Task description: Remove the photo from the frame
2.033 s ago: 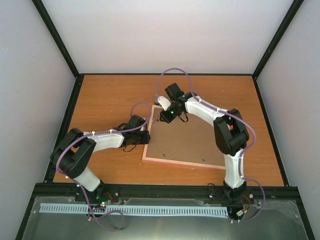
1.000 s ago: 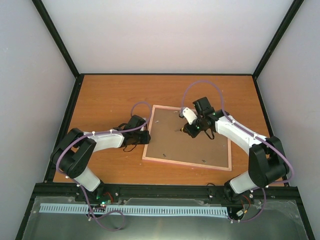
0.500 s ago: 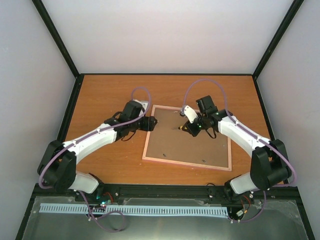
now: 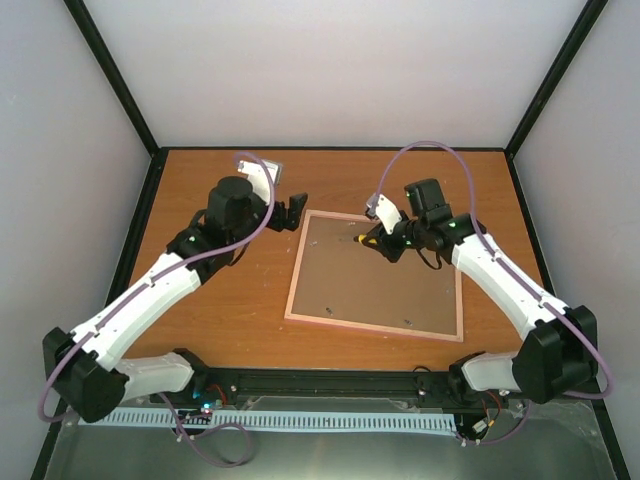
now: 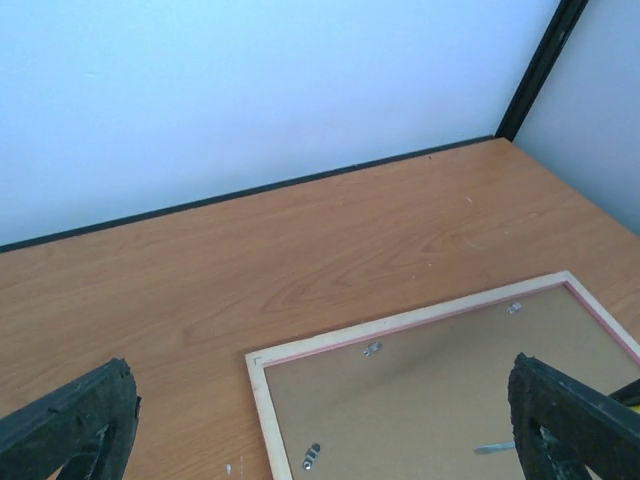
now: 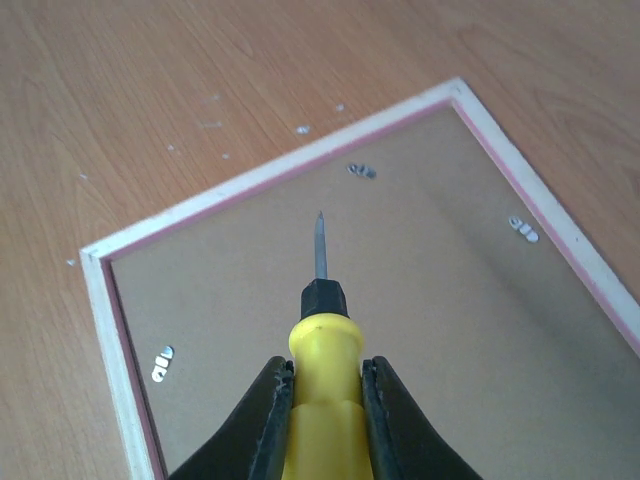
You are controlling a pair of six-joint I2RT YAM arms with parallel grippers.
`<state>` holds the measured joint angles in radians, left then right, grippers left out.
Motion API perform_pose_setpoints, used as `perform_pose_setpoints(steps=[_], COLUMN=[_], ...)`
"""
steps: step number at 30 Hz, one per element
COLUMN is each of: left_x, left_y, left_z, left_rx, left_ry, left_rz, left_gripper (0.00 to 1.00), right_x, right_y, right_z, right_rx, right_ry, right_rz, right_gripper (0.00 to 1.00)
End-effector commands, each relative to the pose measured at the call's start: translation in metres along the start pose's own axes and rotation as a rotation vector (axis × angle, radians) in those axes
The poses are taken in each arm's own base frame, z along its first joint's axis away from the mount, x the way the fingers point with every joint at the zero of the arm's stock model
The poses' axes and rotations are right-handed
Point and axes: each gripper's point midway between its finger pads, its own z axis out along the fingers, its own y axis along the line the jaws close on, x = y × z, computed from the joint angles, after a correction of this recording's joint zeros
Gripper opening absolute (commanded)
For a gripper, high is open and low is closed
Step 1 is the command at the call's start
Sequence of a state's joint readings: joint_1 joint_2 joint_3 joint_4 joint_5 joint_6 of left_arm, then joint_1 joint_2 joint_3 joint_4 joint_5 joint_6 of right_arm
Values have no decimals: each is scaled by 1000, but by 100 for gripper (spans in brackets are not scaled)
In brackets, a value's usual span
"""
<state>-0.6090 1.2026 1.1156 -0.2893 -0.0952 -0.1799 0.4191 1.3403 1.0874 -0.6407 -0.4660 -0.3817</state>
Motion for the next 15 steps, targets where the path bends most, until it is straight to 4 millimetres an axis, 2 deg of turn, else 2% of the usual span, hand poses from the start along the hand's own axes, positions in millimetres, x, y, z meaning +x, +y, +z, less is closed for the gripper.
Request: perform_pose_setpoints(steps=[1, 4, 7, 10, 12, 13, 15], left_x=[2, 26, 78, 118, 135, 138, 129], left_y=[4, 20, 63, 69, 82, 88, 81], left_z=[-5, 13, 39, 57, 65, 67, 68], left_rx=[-13, -76, -319, -336, -389, -423, -383], left_ry=[-82, -57, 74, 243, 315, 337, 337], left_rz=[5, -32, -130, -119, -144, -147, -131], left_gripper=[100, 100, 100, 100, 100, 100, 100], right_x=[-13, 2, 12, 16, 16, 17, 20], right_y=[16, 32, 33, 34, 30, 27, 24], right_z=[-10, 1, 4, 5, 6, 6, 8], right_rx=[-71, -168, -171, -167, -144, -131, -116], right_ry=[-82, -83, -66, -70, -62, -56, -45], right_rz=[-21, -32, -26, -29, -31, -33, -34], right_gripper=[3, 3, 3, 3, 3, 3, 3])
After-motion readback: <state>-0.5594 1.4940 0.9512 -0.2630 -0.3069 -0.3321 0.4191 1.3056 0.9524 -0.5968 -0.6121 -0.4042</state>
